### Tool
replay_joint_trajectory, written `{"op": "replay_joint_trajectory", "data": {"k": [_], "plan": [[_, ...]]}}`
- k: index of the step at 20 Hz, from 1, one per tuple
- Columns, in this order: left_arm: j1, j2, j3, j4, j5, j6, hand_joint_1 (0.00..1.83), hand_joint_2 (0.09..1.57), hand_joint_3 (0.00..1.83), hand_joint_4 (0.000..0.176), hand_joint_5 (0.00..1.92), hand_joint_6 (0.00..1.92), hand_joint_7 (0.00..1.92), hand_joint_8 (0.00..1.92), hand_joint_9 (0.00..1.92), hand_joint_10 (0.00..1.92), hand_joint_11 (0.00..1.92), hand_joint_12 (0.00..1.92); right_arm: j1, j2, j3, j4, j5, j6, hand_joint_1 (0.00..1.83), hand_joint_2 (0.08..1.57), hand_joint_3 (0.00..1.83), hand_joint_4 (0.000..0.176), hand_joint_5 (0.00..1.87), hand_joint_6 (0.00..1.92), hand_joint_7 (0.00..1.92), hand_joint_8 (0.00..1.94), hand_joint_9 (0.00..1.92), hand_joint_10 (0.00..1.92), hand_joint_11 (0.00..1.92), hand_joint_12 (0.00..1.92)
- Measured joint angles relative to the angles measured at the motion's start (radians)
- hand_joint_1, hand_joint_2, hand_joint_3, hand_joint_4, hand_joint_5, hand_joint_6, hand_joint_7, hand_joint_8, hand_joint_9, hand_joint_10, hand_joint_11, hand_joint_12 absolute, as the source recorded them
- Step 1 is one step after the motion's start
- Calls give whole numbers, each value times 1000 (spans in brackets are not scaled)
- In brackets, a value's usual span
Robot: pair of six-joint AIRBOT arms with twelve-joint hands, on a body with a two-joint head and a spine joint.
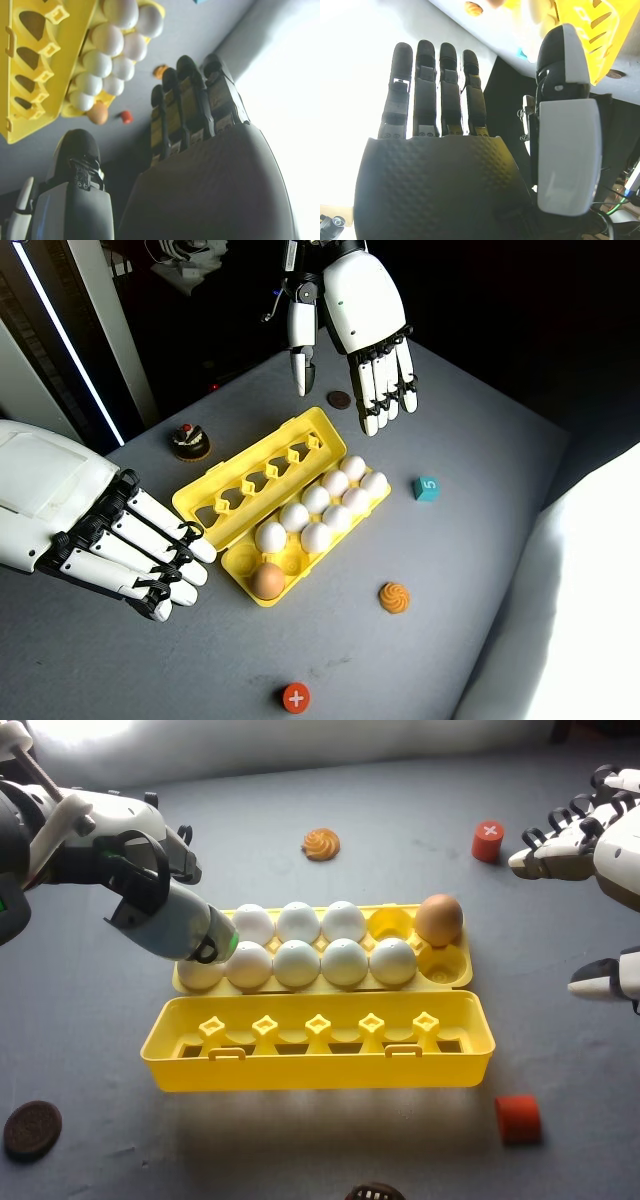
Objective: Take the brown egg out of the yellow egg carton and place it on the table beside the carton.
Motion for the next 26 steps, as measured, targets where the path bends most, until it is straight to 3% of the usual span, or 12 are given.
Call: {"op": "replay_joint_trajectory", "data": {"k": [2, 8, 10, 11, 12, 18, 19, 20, 21, 23, 25, 26], "plan": [[0, 0, 0, -11, 4, 0, 0, 1241, 15, 0, 96, 0, 121, 1, 95, 1, 0, 102, -1, 0, 0, 7, 0, -5, 215, 1277, 9, 0, 208, 2, 177, 0, 151, 6, 0, 444], [0, 0, 0, -15, 3, 0, 0, 1242, 4, 0, 83, 0, 109, 0, 71, 0, 0, 54, -1, 0, 0, 8, 5, -5, 402, 1193, 0, 0, 234, 2, 169, 1, 128, 1, 0, 439], [0, 0, 0, -17, 3, 0, 0, 1246, 5, 0, 97, 6, 120, 5, 83, 5, 8, 59, -1, 0, 1, 43, 4, -20, 450, 1038, 0, 0, 252, 6, 60, 0, 9, 0, 0, 59], [0, 0, 0, -17, 3, 0, 0, 1246, 5, 0, 99, 6, 128, 8, 89, 7, 8, 60, -1, -1, 1, 52, 2, -38, 466, 964, 0, 46, 348, 11, 56, 0, 1, 0, 0, 11], [0, 0, 0, -16, 4, 0, 0, 1244, 3, 0, 91, 2, 123, 5, 87, 6, 3, 59, 0, -6, 8, 53, 4, -42, 479, 893, 0, 70, 470, 15, 56, 0, 0, 0, 0, 1], [-1, 0, -1, -19, 8, 0, 0, 1248, 3, 0, 70, 4, 94, 8, 68, 9, 11, 5, 51, -102, 111, 54, -20, -57, 563, 798, 0, 49, 571, 16, 0, 0, 0, 0, 0, 0], [-1, 0, -1, -19, 11, 0, 0, 1250, 3, 0, 86, 9, 109, 13, 73, 10, 14, 7, 50, -128, 138, 60, -39, -59, 601, 751, 0, 89, 686, 18, 0, 0, 0, 0, 0, 0], [-1, 0, -1, -20, 11, 0, 0, 1250, 3, 0, 86, 9, 109, 13, 73, 10, 14, 7, 51, -152, 169, 59, -53, -60, 601, 751, 0, 89, 686, 18, 0, 0, 0, 0, 0, 0], [-2, 0, -1, -20, 9, 0, 0, 1244, 0, 0, 71, 2, 82, 2, 53, 1, 7, 3, 50, -169, 189, 59, -59, -60, 669, 696, 0, 122, 767, 13, 0, 0, 0, 0, 0, 0], [-2, 0, -2, -21, 8, 0, 0, 1243, 0, 0, 81, 6, 88, 5, 59, 5, 17, 8, 51, -215, 243, 58, -71, -60, 732, 675, 0, 73, 773, 4, 0, 0, 0, 0, 0, 0], [-2, 0, -2, -21, 11, 0, 0, 1239, 0, 0, 55, 1, 71, 0, 38, 0, 3, 1, 55, -267, 306, 58, -86, -64, 863, 675, 0, 4, 828, 22, 0, 0, 0, 0, 0, 0], [-2, 0, -2, -21, 10, 0, 0, 1239, 0, 0, 59, 5, 76, 4, 44, 4, 3, 1, 55, -293, 332, 58, -87, -76, 927, 680, 0, 0, 844, 25, 0, 0, 0, 0, 0, 0]]}}
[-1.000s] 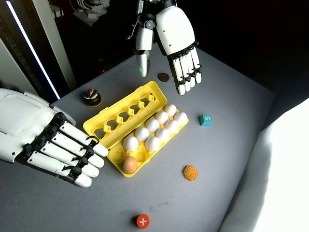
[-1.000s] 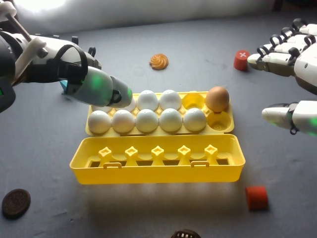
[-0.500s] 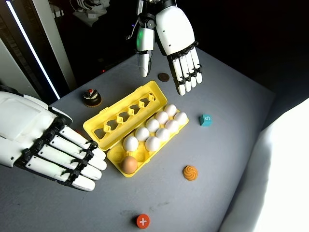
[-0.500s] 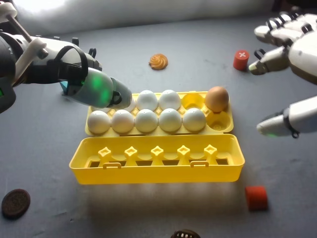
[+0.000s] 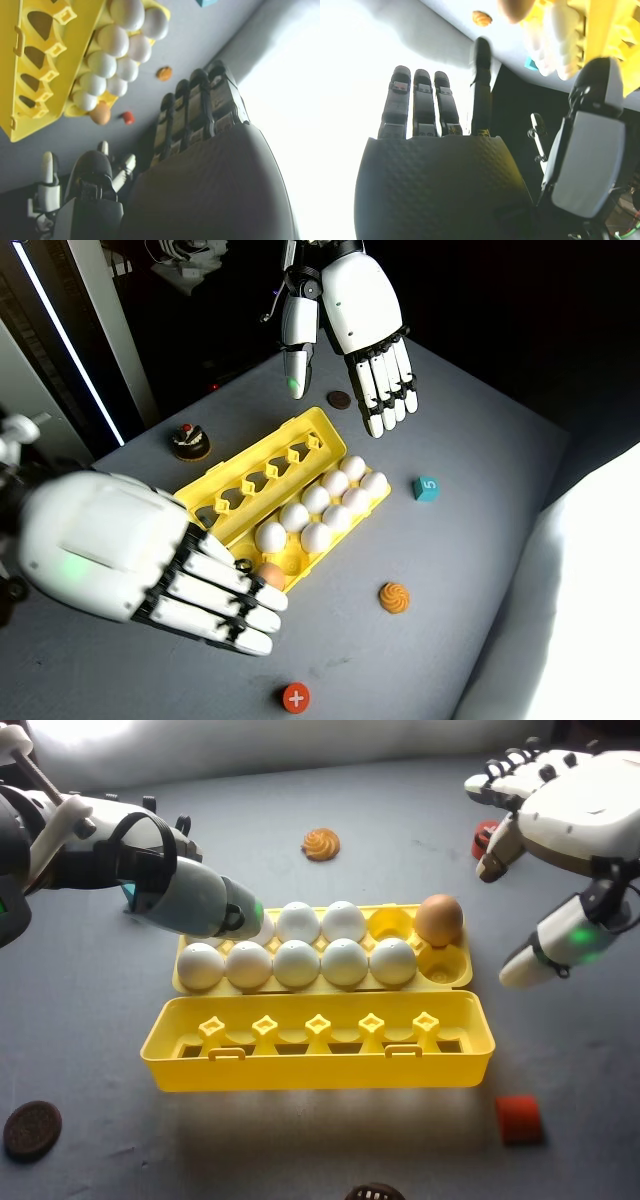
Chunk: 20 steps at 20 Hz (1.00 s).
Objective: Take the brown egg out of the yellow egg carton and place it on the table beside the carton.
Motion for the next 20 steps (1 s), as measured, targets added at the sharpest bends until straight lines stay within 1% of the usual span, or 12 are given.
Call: {"op": "replay_joint_trajectory", "data": {"k": [1, 3, 6, 7, 8, 11, 13, 18, 20], "plan": [[0, 0, 0, 0, 0, 0, 0, 1238, 0, 0, 68, 8, 90, 10, 59, 11, 18, 8, 0, -21, 23, 0, -1, -5, 947, 699, 2, 0, 838, 19, 0, 0, 0, 0, 0, 0], [0, 0, 0, 0, 0, 0, 0, 1234, 0, 0, 80, 11, 109, 15, 72, 14, 23, 10, 0, -58, 66, 0, -5, -8, 920, 730, 15, 0, 814, 5, 0, 0, 0, 0, 0, 0], [0, 0, 0, 0, 2, 0, 0, 1235, 0, 0, 81, 8, 109, 11, 72, 10, 25, 12, 0, -109, 131, -2, -7, -9, 966, 719, 6, 0, 862, 20, 0, 0, 0, 0, 0, 0], [0, 0, 0, 0, 1, 0, 0, 1238, 0, 0, 77, 5, 103, 7, 68, 7, 18, 9, 0, -122, 145, -2, -7, -9, 950, 746, 17, 0, 866, 19, 0, 0, 0, 0, 0, 0], [0, 0, 0, 0, 1, 0, 0, 1239, 0, 0, 71, 2, 97, 4, 65, 5, 13, 7, 0, -129, 152, -2, -7, -10, 944, 779, 29, 0, 849, 10, 0, 0, 0, 0, 0, 0], [0, 0, 0, 0, 4, 0, 0, 1240, 0, 0, 79, 5, 97, 3, 61, 3, 14, 9, 0, -150, 164, -2, -12, -10, 910, 778, 21, 0, 855, 9, 0, 0, 0, 0, 0, 0], [0, 0, 0, 0, 4, 0, 0, 1244, 2, 0, 65, 0, 91, 0, 55, 0, 1, 1, 0, -172, 174, -2, -19, -10, 860, 812, 31, 0, 849, 6, 0, 0, 0, 0, 0, 0], [0, 0, 0, 0, 4, 0, 0, 1237, 0, 0, 96, 11, 113, 7, 68, 5, 12, 6, 0, -213, 205, -3, -26, -19, 868, 832, 24, 0, 879, 12, 0, 0, 0, 0, 0, 0], [0, 0, 0, 0, 5, 0, 0, 1237, 0, 0, 76, 1, 100, 1, 59, 0, 4, 3, 0, -228, 224, -3, -25, -21, 863, 831, 21, 0, 896, 17, 0, 0, 0, 0, 0, 0]]}}
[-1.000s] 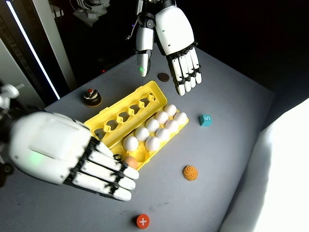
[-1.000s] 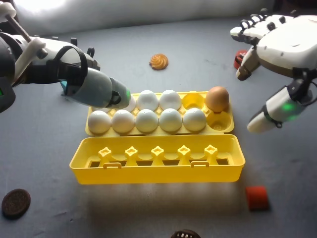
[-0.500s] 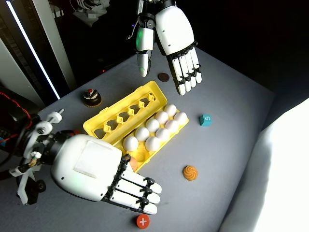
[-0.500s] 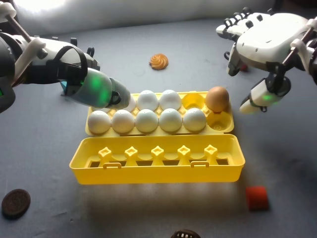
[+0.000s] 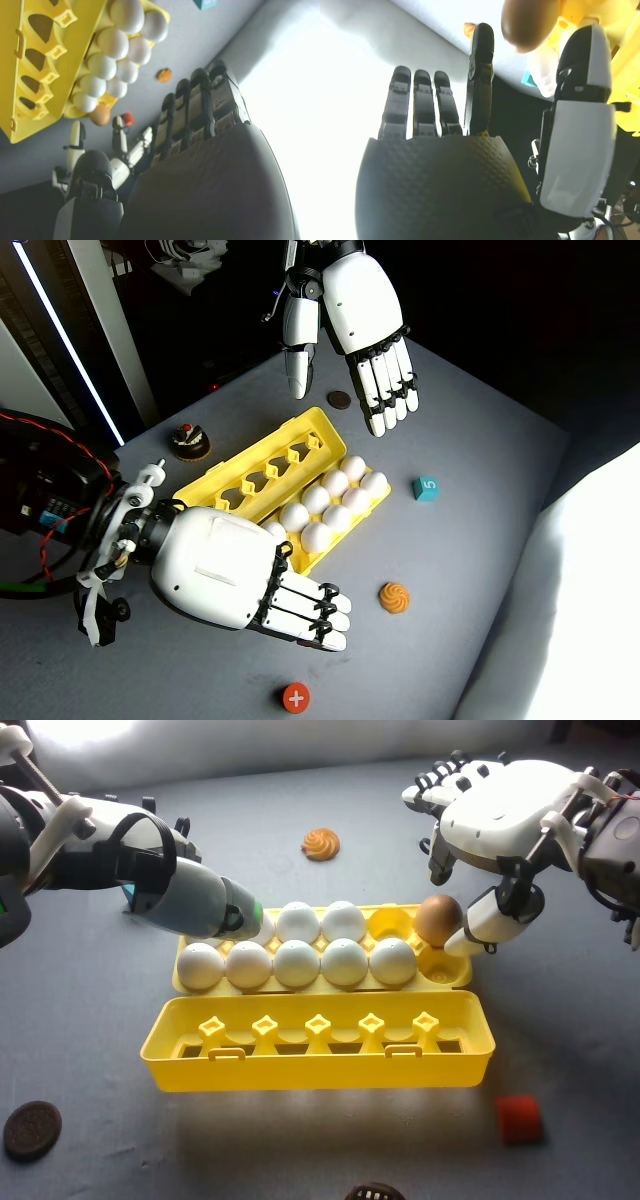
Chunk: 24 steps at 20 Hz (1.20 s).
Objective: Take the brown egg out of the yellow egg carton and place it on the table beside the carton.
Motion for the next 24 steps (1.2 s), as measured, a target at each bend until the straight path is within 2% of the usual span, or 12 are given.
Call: {"op": "replay_joint_trajectory", "data": {"k": [3, 10, 11, 12, 15, 16, 19, 20, 21, 22, 23, 24], "plan": [[0, 0, 0, 0, 0, 0, 0, 1237, 0, 0, 66, 0, 99, 0, 61, 1, 5, 4, -1, -19, 14, 0, 0, -3, 850, 838, 16, 13, 921, 21, 0, 0, 0, 0, 0, 0], [0, 0, 0, 0, 3, 0, 0, 1237, 0, 0, 111, 13, 141, 12, 98, 12, 33, 17, -2, -47, 39, -3, -4, -4, 874, 845, 3, 7, 1052, 24, 0, 0, 0, 0, 0, 0], [0, 0, 0, 0, 4, 0, 0, 1239, 0, 0, 91, 3, 122, 3, 83, 4, 15, 10, -2, -48, 41, -3, -3, -4, 865, 854, 6, 23, 1049, 19, 0, 0, 0, 0, 0, 0], [0, 0, 0, 0, 4, 0, 0, 1236, 0, 0, 79, 0, 106, 0, 65, 0, 2, 4, -3, -51, 41, -3, -3, -4, 866, 845, 1, 0, 1044, 12, 0, 0, 0, 0, 0, 0], [0, 0, 0, 0, 6, 0, 0, 1235, 0, 0, 77, 0, 103, 0, 62, 0, 0, 2, -6, -59, 43, -5, -1, -4, 863, 846, 2, 0, 1041, 10, 0, 0, 0, 0, 0, 0], [-1, 0, 0, 0, 8, 0, 0, 1243, 2, 0, 80, 1, 103, 0, 64, 1, 4, 4, -8, -61, 44, -5, -2, -4, 859, 843, 0, 53, 1059, 16, 0, 0, 0, 0, 0, 0], [-1, 0, 0, -3, 9, 0, 0, 1247, 4, 0, 79, 1, 106, 2, 62, 1, 0, 0, -9, -62, 50, -6, 0, -4, 913, 912, 23, 33, 1045, 6, 0, 0, 0, 0, 0, 0], [-1, 0, 0, -3, 9, 0, 0, 1244, 2, 0, 109, 11, 136, 11, 93, 12, 28, 12, -9, -61, 51, -5, 2, -4, 1041, 1022, 5, 145, 1125, 564, 0, 0, 0, 0, 0, 0], [-1, 0, 0, -3, 10, 0, 0, 1243, 1, 0, 115, 12, 145, 14, 101, 14, 35, 16, -9, -61, 52, -3, 2, -3, 1052, 1047, 4, 170, 1102, 735, 0, 0, 0, 0, 0, 0], [-2, 0, 0, -3, 10, 0, 0, 1244, 1, 0, 108, 8, 137, 9, 90, 8, 21, 10, -8, -62, 52, -6, 2, -4, 1099, 1051, 0, 65, 1118, 740, 0, 0, 0, 0, 0, 0], [-3, 0, 0, -5, 10, 0, 0, 1244, 1, 0, 108, 8, 137, 9, 90, 8, 21, 10, -8, -62, 53, -7, 2, -4, 1099, 1051, 0, 65, 1118, 740, 0, 0, 0, 0, 0, 0], [-6, 0, 0, -8, 11, 0, 0, 1249, 3, 0, 76, 0, 111, 0, 68, 0, 2, 1, -9, -60, 53, -5, 1, -3, 1121, 1031, 0, 41, 1178, 647, 0, 0, 0, 0, 0, 0]]}}
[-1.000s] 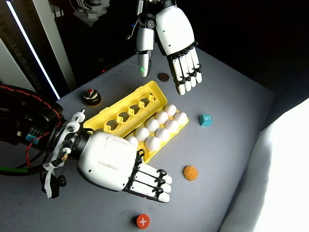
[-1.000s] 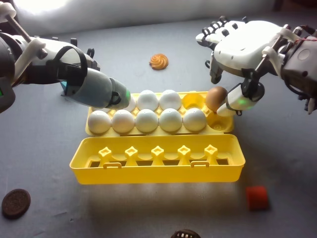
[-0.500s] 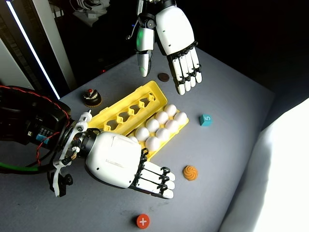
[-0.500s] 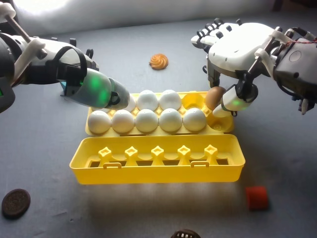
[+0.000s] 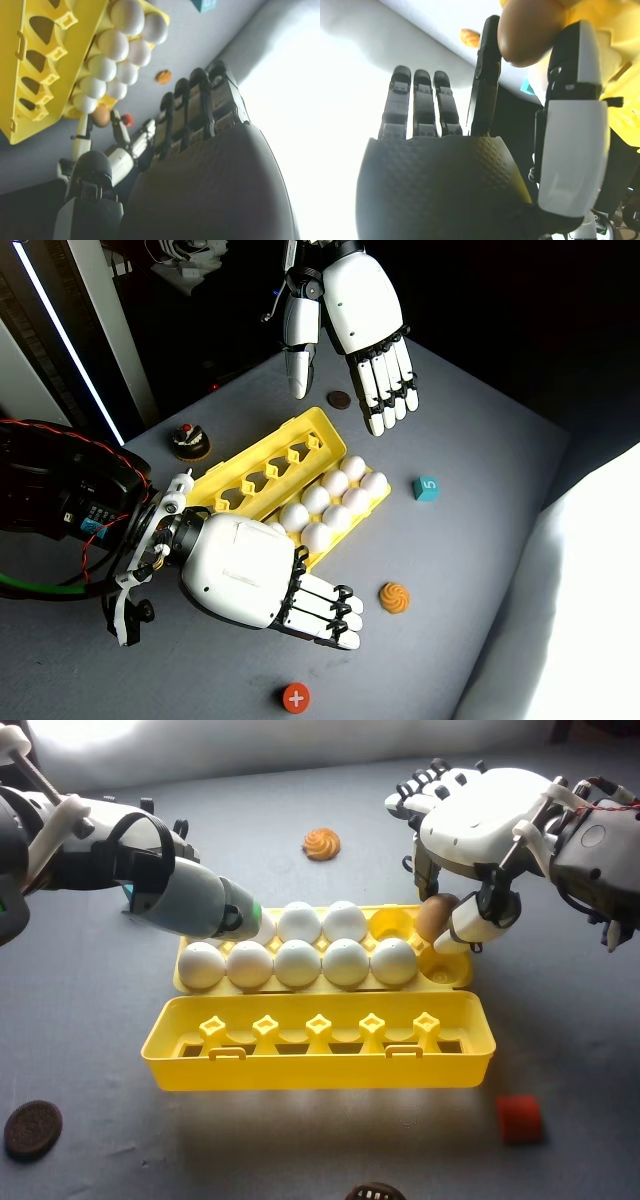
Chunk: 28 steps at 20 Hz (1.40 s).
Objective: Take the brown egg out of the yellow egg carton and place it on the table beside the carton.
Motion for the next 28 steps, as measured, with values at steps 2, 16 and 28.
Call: {"op": "replay_joint_trajectory", "data": {"k": [2, 16, 28], "plan": [[-1, 0, 0, 0, 0, 0, 0, 1248, 2, 0, 62, 0, 96, 0, 55, 0, 0, 0, 0, 0, 0, 1, -6, 2, 1146, 1023, 0, 0, 1205, 607, 0, 0, 0, 0, 0, 0], [-1, 0, 0, -1, 0, 0, 0, 1245, 0, 0, 90, 4, 128, 6, 88, 7, 19, 10, 41, 0, 5, -6, -14, -4, 1123, 1025, 0, 39, 1193, 619, 53, 9, 0, 0, 0, 0], [-2, 0, 0, -2, 1, 0, 0, 1248, 2, 0, 75, 0, 113, 0, 76, 1, 6, 7, 73, 66, 5, -9, -24, -8, 1086, 1019, 0, 168, 1204, 597, 87, 2, 0, 0, 0, 0]]}}
